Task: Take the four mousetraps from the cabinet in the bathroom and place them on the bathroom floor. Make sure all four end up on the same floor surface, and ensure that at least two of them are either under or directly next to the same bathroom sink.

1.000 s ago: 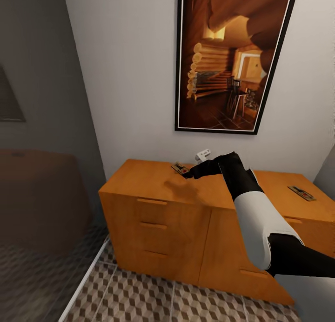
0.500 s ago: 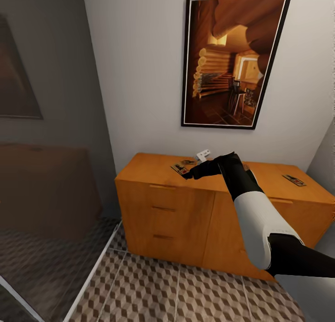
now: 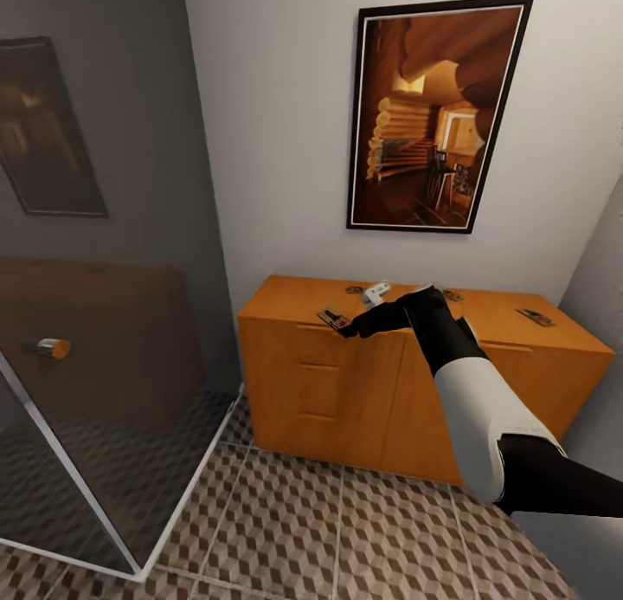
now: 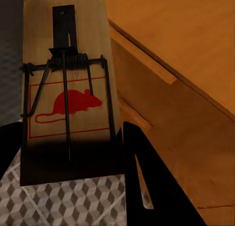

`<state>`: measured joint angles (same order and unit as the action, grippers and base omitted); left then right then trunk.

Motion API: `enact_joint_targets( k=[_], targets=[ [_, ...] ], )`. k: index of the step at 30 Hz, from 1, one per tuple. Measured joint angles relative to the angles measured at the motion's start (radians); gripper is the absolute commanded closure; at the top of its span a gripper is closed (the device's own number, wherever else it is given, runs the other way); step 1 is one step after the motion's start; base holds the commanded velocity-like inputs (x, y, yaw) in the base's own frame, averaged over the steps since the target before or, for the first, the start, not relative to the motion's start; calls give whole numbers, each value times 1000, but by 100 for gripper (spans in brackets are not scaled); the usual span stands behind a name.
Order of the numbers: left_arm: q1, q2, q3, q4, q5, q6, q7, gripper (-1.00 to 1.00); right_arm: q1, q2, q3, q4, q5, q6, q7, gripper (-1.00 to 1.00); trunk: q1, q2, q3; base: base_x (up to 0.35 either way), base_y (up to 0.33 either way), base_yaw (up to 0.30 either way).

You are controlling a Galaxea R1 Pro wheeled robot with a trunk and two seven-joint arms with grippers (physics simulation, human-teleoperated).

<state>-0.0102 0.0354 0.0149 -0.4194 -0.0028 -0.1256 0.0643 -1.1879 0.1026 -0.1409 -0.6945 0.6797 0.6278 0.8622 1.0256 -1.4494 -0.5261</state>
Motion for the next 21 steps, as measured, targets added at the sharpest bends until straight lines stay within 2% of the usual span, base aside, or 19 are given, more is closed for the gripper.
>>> enact_joint_targets(
  k=[9, 16, 21],
  targets=[
    [0, 0, 0, 0, 0, 0, 0, -100, 0, -3, 1, 59, 0, -9, -1, 100, 0, 0, 0, -306, 143, 0],
    [0, 0, 0, 0, 0, 0, 0, -100, 0, -8, 2, 139, 2, -72, -3, 100, 0, 0, 0, -290, 126, 0],
    [0, 0, 0, 0, 0, 0, 0, -100, 0, -11, 1, 194, 4, -109, -4, 100, 0, 0, 0, -143, 23, 0]
  ],
)
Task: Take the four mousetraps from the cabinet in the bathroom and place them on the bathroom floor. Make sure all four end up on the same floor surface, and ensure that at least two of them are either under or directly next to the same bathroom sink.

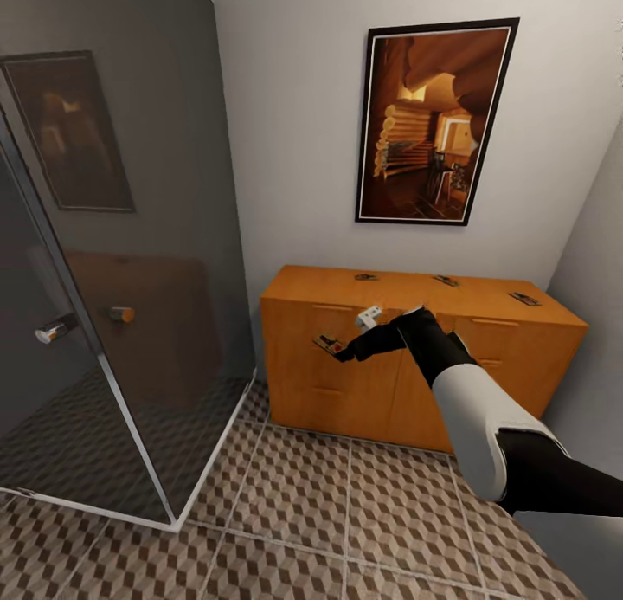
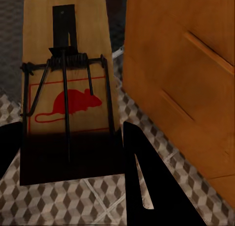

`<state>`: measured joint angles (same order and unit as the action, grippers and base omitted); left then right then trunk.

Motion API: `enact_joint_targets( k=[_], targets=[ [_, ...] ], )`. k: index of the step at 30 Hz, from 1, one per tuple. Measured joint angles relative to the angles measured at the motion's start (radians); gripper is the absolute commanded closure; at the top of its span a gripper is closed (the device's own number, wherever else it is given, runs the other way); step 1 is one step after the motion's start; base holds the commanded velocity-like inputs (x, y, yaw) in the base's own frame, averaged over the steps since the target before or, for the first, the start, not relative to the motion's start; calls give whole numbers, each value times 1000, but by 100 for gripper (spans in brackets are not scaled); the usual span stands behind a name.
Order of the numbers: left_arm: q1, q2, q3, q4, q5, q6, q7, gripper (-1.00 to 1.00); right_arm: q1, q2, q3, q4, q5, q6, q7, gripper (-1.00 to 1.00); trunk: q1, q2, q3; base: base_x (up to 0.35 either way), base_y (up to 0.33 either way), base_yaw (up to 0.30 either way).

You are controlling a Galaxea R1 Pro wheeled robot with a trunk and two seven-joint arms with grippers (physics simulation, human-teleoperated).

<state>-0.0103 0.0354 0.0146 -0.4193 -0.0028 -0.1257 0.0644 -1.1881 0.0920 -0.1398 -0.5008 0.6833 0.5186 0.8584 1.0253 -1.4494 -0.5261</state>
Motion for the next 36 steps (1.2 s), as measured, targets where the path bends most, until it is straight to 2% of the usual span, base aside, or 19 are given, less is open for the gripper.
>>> enact_joint_targets(
  k=[7, 12, 13, 15, 16, 18, 20, 23, 24, 29, 33, 34, 36],
  targets=[
    [0, 0, 0, -1, -1, 0, 0, -100, 0, -1, 0, 161, 1, -115, -72, 100, 0, 0, 0, -18, 2, 0],
    [0, 0, 0, -2, -1, 0, 0, -100, 0, -4, 3, 396, 4, -318, -186, 100, 0, 0, 0, -1, 0, 0],
    [0, 0, 0, -2, -1, 0, 0, -100, 2, -5, 1, 415, 3, -342, -205, 100, 0, 0, 0, 0, 0, 0],
    [0, 0, 0, -2, -1, 0, 0, -100, 44, -9, 7, 462, 5, -420, -263, 100, 0, 0, 0, 0, 0, 0],
    [0, 0, 0, -2, -1, 0, 0, -100, 63, -10, 5, 467, 3, -431, -270, 100, 0, 0, 0, 0, 0, 0],
    [0, 0, 0, -2, -1, 0, 0, -100, 138, -14, 9, 475, 2, -465, -286, 100, 0, 0, 0, 0, 0, 0],
    [0, 0, 0, -2, -1, 0, 0, -100, 193, -31, 7, 478, -1, -508, -292, 100, 0, 0, 0, 0, 0, 0],
    [0, 0, 0, -2, -1, 0, 0, -100, 244, -55, 3, 480, -3, -564, -294, 100, 0, 0, 0, 0, 0, 0],
    [0, 0, 0, -2, -1, 0, 0, -100, 285, -74, 6, 481, -2, -605, -294, 100, 0, 0, 0, 0, 0, 0],
    [0, 0, 0, -2, -1, 0, 0, -100, 397, -122, 7, 481, -3, -703, -297, 100, 0, 0, 0, 0, 0, 0],
    [0, 0, 0, -2, -1, 0, 0, -100, 500, -178, 7, 481, -4, -802, -298, 100, 0, 0, 0, 0, 0, 0],
    [0, 0, 0, -2, -1, 0, 0, -100, 523, -193, 6, 482, -7, -825, -298, 100, 0, 0, 0, 0, 0, 0],
    [0, 0, 0, -2, -1, 0, 0, -100, 572, -223, 3, 482, -54, -862, -300, 100, 0, 0, 0, 0, 0, 0]
  ],
)
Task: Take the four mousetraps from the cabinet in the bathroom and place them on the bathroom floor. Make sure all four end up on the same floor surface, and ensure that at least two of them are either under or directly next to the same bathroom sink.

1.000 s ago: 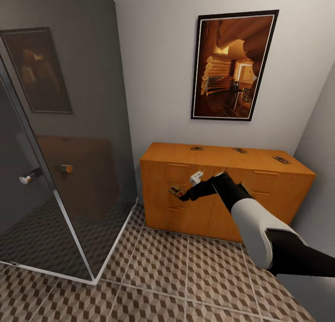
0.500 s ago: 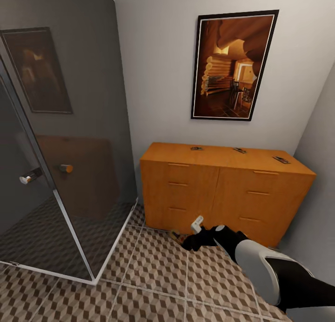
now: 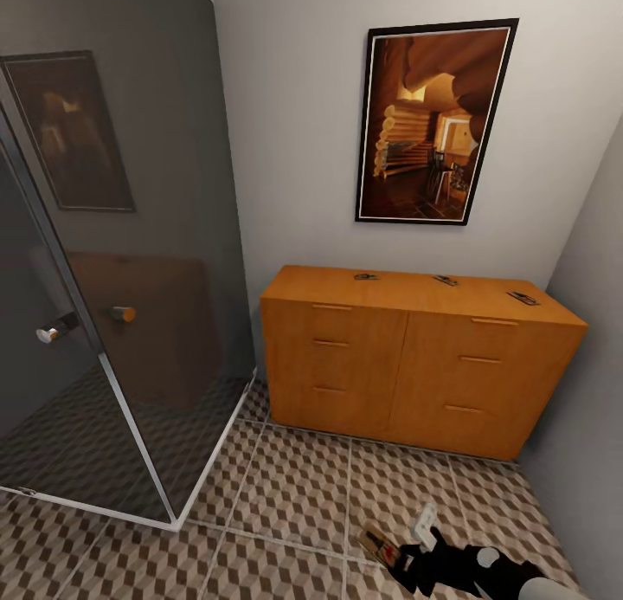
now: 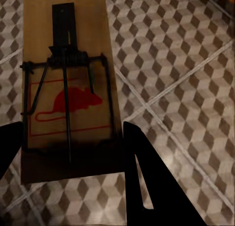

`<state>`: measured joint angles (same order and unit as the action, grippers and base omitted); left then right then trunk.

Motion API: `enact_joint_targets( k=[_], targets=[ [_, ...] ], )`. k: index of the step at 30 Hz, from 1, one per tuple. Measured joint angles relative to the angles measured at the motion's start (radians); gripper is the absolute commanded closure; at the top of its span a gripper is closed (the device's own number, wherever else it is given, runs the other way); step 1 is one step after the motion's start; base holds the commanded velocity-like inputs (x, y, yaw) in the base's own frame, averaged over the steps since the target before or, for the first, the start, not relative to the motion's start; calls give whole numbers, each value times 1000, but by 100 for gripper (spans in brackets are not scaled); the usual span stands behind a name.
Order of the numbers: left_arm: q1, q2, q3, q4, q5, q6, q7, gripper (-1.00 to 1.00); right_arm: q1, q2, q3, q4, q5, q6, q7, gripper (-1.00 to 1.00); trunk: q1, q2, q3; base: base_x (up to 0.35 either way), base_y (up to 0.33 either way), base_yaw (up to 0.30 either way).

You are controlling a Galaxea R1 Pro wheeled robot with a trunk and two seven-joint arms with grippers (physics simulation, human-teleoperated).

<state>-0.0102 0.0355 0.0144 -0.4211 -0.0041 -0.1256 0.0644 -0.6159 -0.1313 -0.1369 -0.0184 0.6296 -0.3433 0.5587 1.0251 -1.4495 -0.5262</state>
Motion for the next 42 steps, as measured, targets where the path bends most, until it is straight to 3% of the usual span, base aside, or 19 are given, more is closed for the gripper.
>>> enact_joint_targets(
  k=[1, 3, 4, 6, 7, 10, 13, 16, 24, 31, 37, 42],
  targets=[
    [0, 0, 0, 0, 0, 0, 0, -100, 9, -5, -3, 0, -20, -4, -1, 100, 0, 0, 0, 0, 0, 0],
    [0, 0, 0, 0, 0, 0, 0, -100, 43, -19, -3, 0, -123, -12, -21, 100, 0, 0, 0, 0, 0, 0],
    [0, 0, 0, 0, 0, 0, 0, -100, 51, -22, -5, 0, -155, -14, -31, 100, 0, 0, 0, 0, 0, 0],
    [0, 0, 0, 0, 0, 0, 0, -100, 79, -26, -5, 0, -275, -17, -95, 100, 0, 0, 0, 0, 0, 0],
    [0, 0, 0, 0, 0, 0, 0, -100, 85, -27, -5, 0, -305, -18, -119, 100, 0, 0, 0, 0, 0, 0],
    [0, 0, 0, 0, 0, 0, 0, -100, 114, -14, -4, 1, -452, -19, -337, 100, 0, 0, 0, 0, 0, 0],
    [0, 0, 0, 0, 0, 0, 0, -100, 142, 32, 0, 2, -533, -25, -523, 100, 0, 0, 0, 0, 0, 0],
    [0, 0, 0, 0, 0, 0, 0, -100, 154, 78, -5, -1, -561, -47, -585, 100, 0, 0, 0, 0, 0, 0],
    [0, 0, 0, 0, 0, 0, 0, -100, 158, 130, -4, -5, -569, -63, -606, 100, 0, 0, 0, 0, 0, 0],
    [0, 0, 1, 0, 0, 0, 1, -100, 158, 140, -9, -6, -572, -91, -611, 100, 0, 0, 0, 0, 0, 0],
    [0, 0, 3, -1, 1, 0, 4, -100, 158, 140, -25, -5, -575, -179, -748, 100, 0, 0, 0, 0, 0, 0],
    [0, 0, 4, -4, 1, 0, 4, -100, 158, 143, -23, -5, -575, -189, -790, 100, 0, 0, 0, 0, 0, 0]
  ],
)
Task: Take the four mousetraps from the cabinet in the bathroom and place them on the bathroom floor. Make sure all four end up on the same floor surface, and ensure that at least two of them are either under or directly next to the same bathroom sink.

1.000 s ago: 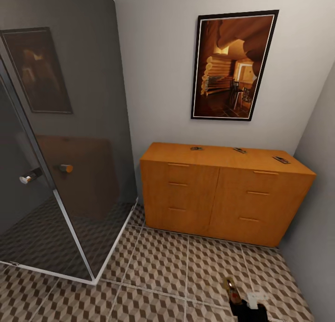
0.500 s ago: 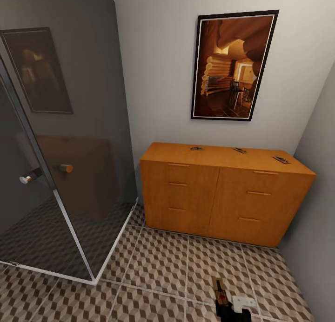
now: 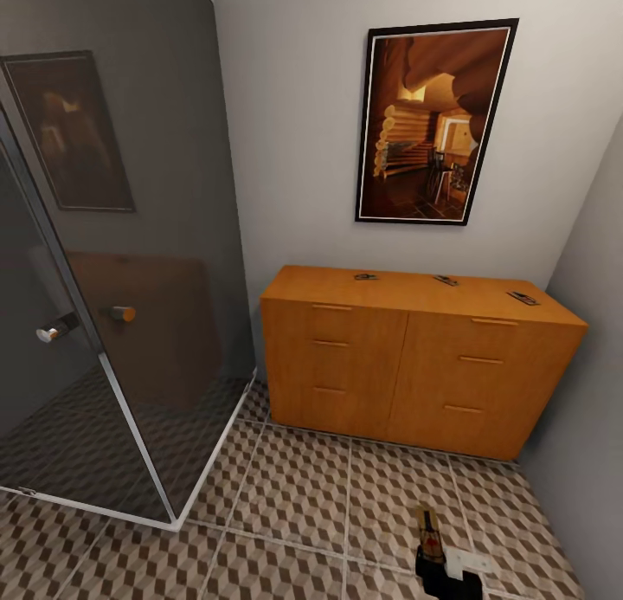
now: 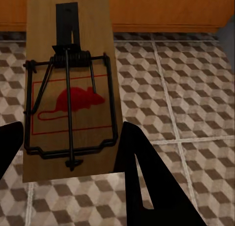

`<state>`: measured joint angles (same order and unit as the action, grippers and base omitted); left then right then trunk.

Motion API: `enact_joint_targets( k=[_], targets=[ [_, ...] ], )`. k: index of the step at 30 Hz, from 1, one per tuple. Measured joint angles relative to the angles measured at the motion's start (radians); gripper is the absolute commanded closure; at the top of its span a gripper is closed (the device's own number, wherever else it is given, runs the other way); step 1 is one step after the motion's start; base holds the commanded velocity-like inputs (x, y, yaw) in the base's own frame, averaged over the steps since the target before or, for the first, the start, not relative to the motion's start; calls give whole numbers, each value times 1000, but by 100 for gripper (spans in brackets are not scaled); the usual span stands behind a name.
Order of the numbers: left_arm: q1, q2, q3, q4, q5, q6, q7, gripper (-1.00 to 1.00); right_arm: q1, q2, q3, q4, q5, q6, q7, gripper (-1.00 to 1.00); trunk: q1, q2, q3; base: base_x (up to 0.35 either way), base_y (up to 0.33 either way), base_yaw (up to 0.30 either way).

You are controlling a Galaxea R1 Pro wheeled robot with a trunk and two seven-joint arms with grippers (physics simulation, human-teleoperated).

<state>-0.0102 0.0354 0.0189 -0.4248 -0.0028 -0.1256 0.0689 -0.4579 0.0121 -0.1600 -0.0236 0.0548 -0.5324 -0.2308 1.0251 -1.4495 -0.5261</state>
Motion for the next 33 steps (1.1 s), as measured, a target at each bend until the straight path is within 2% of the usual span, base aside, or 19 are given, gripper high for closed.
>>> enact_joint_targets(
  k=[5, 13, 33],
  targets=[
    [0, 0, 0, -1, 0, 0, 0, -100, 0, 20, 1, 0, 1, 0, -5, 100, 0, 0, 0, 0, 0, 0],
    [0, 0, 0, -1, 0, 0, 0, -100, 0, 29, 2, 1, 1, 0, -4, 100, 0, 0, 1, 0, 0, -44],
    [0, 0, 0, 2, 0, 0, 0, -100, 0, 33, 1, 1, 1, 0, -4, 100, 0, 0, 11, 0, 0, -230]
  ],
)
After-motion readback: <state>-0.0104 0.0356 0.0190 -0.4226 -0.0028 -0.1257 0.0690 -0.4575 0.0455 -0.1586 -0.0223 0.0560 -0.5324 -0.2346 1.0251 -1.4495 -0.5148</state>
